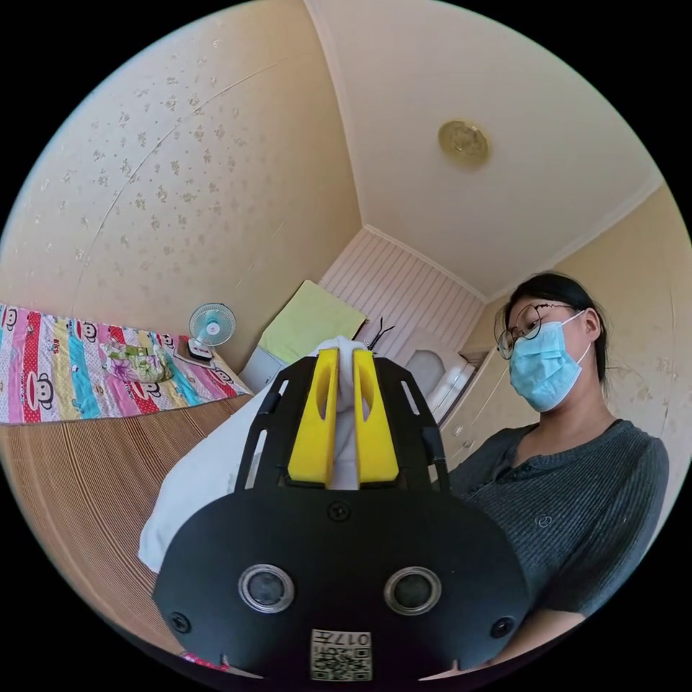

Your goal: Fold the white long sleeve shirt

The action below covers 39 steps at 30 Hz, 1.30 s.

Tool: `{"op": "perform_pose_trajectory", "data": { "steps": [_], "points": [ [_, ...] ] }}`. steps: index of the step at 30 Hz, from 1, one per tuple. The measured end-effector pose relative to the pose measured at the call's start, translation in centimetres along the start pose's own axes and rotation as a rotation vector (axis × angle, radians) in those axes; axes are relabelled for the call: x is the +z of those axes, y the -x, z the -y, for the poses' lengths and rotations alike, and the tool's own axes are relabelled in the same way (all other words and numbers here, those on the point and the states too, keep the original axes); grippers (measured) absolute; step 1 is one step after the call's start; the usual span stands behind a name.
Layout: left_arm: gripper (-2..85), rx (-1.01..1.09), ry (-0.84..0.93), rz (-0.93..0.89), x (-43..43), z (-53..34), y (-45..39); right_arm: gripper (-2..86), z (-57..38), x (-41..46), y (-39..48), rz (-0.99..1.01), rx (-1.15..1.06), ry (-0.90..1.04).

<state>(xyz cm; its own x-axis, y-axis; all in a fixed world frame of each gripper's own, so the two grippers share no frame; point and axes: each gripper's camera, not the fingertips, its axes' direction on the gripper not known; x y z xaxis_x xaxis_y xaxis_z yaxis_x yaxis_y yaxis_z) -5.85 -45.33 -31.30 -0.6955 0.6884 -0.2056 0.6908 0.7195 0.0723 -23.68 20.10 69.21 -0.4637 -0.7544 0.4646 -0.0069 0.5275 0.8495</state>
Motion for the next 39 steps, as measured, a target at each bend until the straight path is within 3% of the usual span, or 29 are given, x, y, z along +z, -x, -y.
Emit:
{"op": "perform_pose_trajectory", "data": {
  "steps": [7, 10, 12, 15, 22, 26, 31, 36, 39],
  "points": [
    [4.0, 0.054, 0.03, -0.067, 3.7, 0.8, -1.1, 16.0, -1.0, 6.1, 3.8, -0.334, -0.045, -0.017],
    [4.0, 0.069, 0.022, -0.14, 4.0, 0.9, -1.9, 11.3, -0.7, 8.0, 4.5, -0.472, -0.042, -0.03],
    [4.0, 0.079, 0.004, -0.168, 3.3, 1.0, -2.2, 5.5, -0.8, 8.0, 5.2, -0.542, -0.052, -0.1],
    [4.0, 0.1, -0.031, -0.171, 0.9, 1.1, -2.4, 4.2, -0.3, 6.3, 6.4, -0.675, -0.01, -0.265],
    [4.1, 0.024, -0.127, 0.012, -8.1, -0.3, -0.1, 2.7, 0.3, -2.8, 11.0, -0.782, 0.015, -0.684],
    [4.1, -0.2, -0.059, 0.164, -11.3, -2.3, 4.4, 2.3, -0.1, -6.9, 16.4, -0.792, -0.061, -0.927],
    [3.8, -0.323, 0.073, 0.269, -11.4, -5.1, 8.8, 2.0, 0.5, -8.4, 23.0, -0.876, -0.191, -1.066],
    [3.5, -0.097, 0.248, 0.248, -9.4, -4.7, 6.3, 2.1, -1.8, -9.8, 30.1, -0.994, -0.303, -1.239],
    [2.7, 0.175, 0.186, 0.177, -10.5, -3.1, 0.9, 2.2, -4.1, -10.9, 34.7, -1.121, -0.391, -1.339]
  ]
}}
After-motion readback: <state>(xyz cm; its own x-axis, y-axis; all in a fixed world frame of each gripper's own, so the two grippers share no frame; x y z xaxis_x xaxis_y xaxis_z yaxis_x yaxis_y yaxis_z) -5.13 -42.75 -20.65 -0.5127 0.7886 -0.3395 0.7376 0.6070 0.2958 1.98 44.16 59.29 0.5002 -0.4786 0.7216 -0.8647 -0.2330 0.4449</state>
